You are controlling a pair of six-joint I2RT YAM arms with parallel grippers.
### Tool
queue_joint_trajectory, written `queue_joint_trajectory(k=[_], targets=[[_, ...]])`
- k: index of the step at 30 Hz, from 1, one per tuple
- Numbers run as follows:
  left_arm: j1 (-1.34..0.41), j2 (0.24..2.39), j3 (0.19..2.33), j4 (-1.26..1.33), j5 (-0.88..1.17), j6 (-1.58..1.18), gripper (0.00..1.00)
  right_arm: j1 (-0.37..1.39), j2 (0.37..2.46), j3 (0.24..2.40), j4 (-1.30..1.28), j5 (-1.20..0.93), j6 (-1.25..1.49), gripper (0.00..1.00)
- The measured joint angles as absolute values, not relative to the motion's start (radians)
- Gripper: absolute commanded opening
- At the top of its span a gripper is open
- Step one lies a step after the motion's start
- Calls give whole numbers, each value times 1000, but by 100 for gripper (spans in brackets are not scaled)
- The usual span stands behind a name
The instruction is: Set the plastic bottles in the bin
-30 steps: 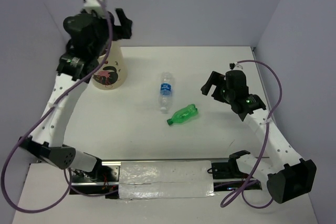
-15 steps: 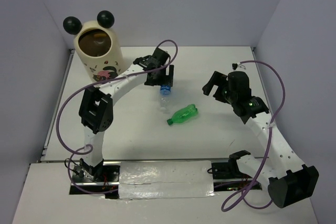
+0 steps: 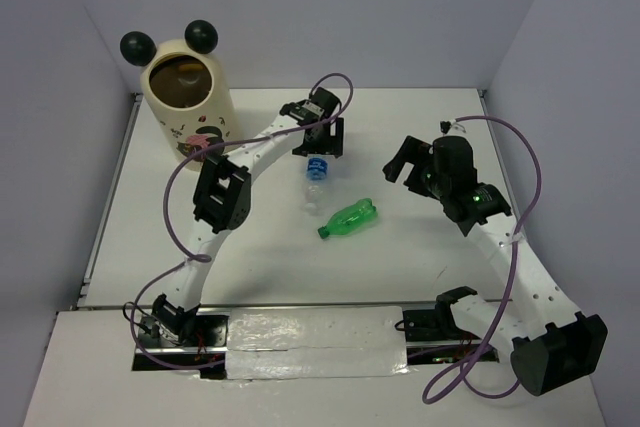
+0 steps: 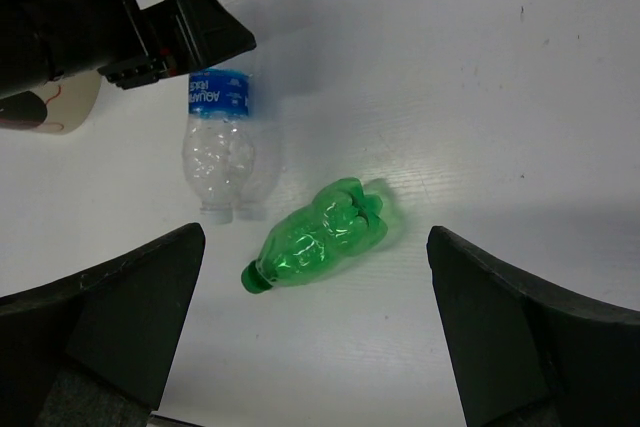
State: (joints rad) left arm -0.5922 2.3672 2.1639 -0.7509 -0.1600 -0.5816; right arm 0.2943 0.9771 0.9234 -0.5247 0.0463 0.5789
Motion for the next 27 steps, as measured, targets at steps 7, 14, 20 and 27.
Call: queue_joint_trajectory(k=[7, 14, 20, 27], targets=[[-567, 2463, 2235, -757, -187, -583, 79, 295, 980, 923, -525, 46, 579, 100], [-548, 2468, 2258, -760, -231, -559, 45, 295, 991, 923, -525, 45, 579, 100], [-546, 2353, 2273, -763, -289, -464, 45, 295, 992, 923, -525, 45, 579, 100], [-546, 1845, 2156, -511, -384, -165, 52, 295, 995, 923, -523, 41, 579, 100]])
